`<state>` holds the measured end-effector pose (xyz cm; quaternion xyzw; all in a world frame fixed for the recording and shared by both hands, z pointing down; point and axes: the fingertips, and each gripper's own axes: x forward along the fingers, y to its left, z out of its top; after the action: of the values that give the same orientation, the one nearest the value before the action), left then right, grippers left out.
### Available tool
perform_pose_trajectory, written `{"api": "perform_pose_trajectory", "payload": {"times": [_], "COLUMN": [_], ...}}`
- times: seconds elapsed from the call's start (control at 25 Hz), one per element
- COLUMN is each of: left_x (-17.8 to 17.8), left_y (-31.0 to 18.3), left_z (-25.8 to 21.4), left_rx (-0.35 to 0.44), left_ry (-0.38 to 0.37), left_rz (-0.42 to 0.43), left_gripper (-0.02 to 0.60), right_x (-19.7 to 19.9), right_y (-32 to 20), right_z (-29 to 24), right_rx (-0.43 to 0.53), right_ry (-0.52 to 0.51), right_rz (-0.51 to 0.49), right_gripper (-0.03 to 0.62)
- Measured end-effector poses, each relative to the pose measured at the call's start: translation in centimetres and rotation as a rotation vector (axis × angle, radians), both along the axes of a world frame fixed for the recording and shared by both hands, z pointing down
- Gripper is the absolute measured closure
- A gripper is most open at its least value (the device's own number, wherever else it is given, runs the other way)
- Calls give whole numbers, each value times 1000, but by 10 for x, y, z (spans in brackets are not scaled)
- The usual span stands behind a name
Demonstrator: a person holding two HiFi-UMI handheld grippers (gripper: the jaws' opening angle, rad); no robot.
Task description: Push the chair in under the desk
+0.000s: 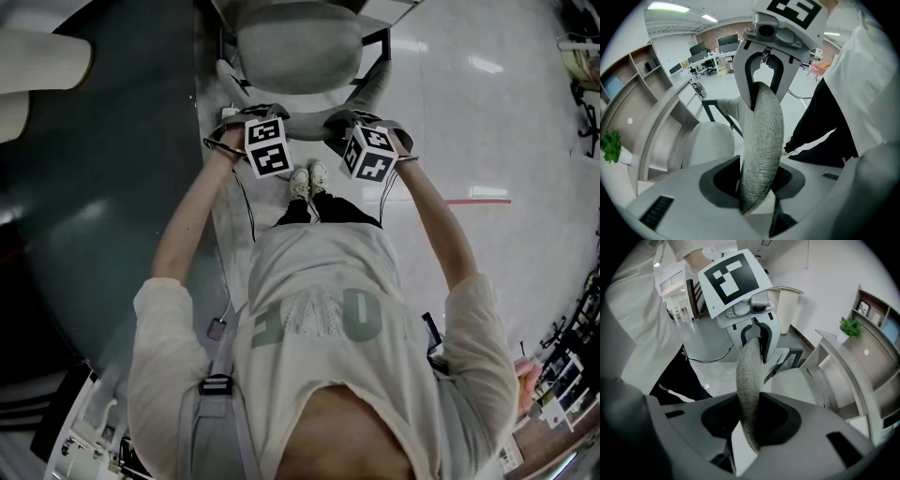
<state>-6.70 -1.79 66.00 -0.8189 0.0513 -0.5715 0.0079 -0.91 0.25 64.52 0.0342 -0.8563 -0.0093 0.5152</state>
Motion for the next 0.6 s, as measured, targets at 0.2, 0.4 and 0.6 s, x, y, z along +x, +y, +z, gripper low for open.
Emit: {"api": "perform_pose_trajectory", "payload": {"times": [0.2, 0.4, 0.6], "left_x": [-2, -3, -5], "left_y": [-29, -57, -86], "left_z": [0, 0, 0], "left_rx": [17, 21, 33], "left_ry": [3, -1, -6], "left_rz": [2, 6, -10], "left_gripper": [420, 420, 417], "right_x": [-3, -3, -5], "right_y": [-28, -56, -83], "right_z": [1, 1, 0], "right_rx": [2, 2, 13], "right_ry": [5, 6, 7], "right_rz": [-4, -7, -19], "right_gripper": [490, 491, 491]}}
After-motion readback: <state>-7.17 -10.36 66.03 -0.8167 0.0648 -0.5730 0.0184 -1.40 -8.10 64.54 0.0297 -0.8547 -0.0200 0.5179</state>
